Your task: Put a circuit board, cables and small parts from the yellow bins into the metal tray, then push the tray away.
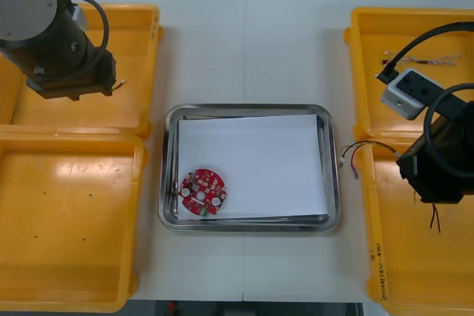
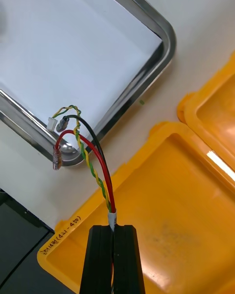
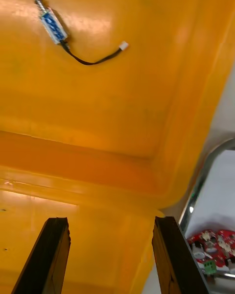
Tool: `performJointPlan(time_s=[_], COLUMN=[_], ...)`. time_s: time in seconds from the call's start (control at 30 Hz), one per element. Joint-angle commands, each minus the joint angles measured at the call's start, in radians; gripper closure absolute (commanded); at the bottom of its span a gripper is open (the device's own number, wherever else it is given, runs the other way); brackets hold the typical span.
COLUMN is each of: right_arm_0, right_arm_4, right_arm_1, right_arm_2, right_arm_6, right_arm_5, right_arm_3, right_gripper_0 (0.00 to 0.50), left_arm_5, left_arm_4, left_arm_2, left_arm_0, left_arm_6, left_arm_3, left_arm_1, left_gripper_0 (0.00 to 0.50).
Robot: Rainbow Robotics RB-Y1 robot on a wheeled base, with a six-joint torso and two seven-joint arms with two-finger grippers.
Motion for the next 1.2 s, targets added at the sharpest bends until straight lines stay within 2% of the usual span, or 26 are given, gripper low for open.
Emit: performJointPlan(time_s=[0.03,0.23,0.5,0.63,0.7,0.87,1.07,1.2], right_arm_0=[-0.128,-0.227,-0.306,-0.349,-0.364,-0.382,-0.382,-0.378], right_arm_4=[-0.009,0.004,0.013,0.073,0.125,0.219,0.265,0.281], right_arm_1=[-0.033,-0.001,0.073,0.122,0.163,0.216,0.242,0.280], right_arm_2=[0.129,0.264,0.372,0.448,0.488,0.556,0.588,0.594], right_arm_6=[-0.041,-0.017,0.169,0.239,0.290,0.376,0.471,0.531], right_arm_5=[0.003,0.003,0.003,0.003,0.003,0.003,0.003,0.003], right_arm_3=[-0.006,0.022,0.116,0.154,0.174,0.211,0.243,0.280], right_gripper_0=[0.500,0.500,0.500,0.500,0.500,0.500,0.500,0.500], left_arm_5=[0.001,-0.059,-0.109,-0.123,-0.157,-0.233,-0.266,-0.306], left_arm_4=[-0.074,-0.092,-0.097,-0.121,-0.121,-0.123,-0.140,-0.152], left_arm_2=[0.040,0.048,0.085,0.097,0.103,0.108,0.145,0.160], left_arm_0=[-0.076,-0.131,-0.190,-0.220,-0.226,-0.237,-0.254,-0.265], left_arm_6=[-0.125,-0.142,-0.179,-0.231,-0.251,-0.271,-0.317,-0.317], left_arm_3=[0.108,0.281,0.470,0.566,0.618,0.701,0.804,0.865], left_arm_1=[-0.024,-0.064,-0.127,-0.152,-0.161,-0.175,-0.201,-0.213], left_gripper_0=[0.000,0.000,0.000,0.000,0.000,0.000,0.000,0.000])
